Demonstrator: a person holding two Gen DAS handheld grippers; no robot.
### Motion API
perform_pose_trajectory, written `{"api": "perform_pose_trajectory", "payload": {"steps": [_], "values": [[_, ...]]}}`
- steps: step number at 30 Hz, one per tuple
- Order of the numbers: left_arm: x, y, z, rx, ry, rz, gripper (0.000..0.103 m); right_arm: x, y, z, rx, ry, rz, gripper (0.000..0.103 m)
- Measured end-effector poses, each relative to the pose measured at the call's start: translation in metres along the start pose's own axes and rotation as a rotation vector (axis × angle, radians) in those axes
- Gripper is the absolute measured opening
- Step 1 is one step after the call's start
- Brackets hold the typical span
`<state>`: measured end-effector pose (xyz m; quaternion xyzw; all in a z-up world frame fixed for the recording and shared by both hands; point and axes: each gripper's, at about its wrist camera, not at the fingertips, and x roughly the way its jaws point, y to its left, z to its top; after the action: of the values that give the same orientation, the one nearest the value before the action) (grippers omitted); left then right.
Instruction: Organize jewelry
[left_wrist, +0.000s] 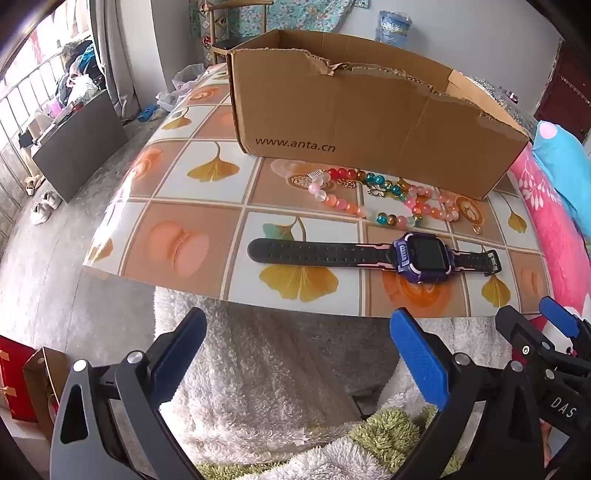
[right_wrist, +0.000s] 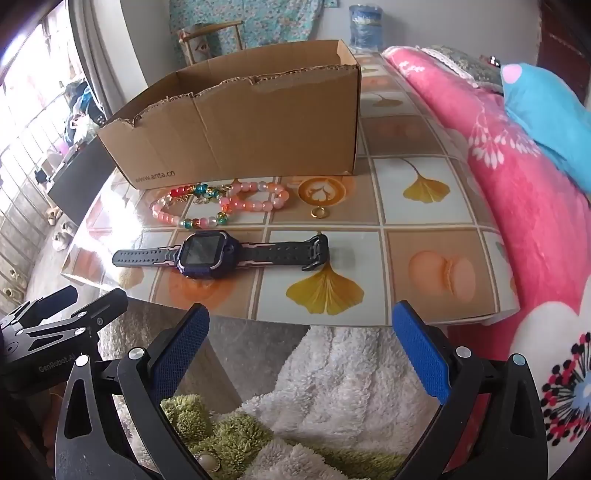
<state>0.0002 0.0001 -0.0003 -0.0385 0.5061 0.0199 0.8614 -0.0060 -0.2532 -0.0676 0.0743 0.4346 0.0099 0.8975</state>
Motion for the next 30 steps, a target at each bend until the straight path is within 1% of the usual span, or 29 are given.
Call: {"api": "perform_pose_trajectory", "payload": {"steps": [7,8,12,18,30], "values": [[-0.0026,-0.0003,-0.0009,0.004,-0.005,0.004,0.098,-0.0012,-0.0022,-0.0008,0.012,-0.005,-0.005,0.095],[-0.0033,-0.0002,-0.0011,0.004,-0.006,0.004,0.098,0.0011,0.0044,0.0032,0.013,-0.005,-0.004,0.095],[-0.0011,-0.0005,-0.0006,0.002,0.001,0.002,0.098,0.0020,0.0049,0.0054,0.016,-0.006,-0.006,0.095],[-0.0028,-0.0062,0.0005,0.011,0.001,0.003,0.098,0.0002,0.0033,0.0036,0.001,-0.004,-0.002,0.095],[0.0003,-0.0041,-0.0012,0.011,0.000,0.002,0.098,0.0002,0.0032,0.0014,-0.002,-0.004,-0.001,0.095]]}}
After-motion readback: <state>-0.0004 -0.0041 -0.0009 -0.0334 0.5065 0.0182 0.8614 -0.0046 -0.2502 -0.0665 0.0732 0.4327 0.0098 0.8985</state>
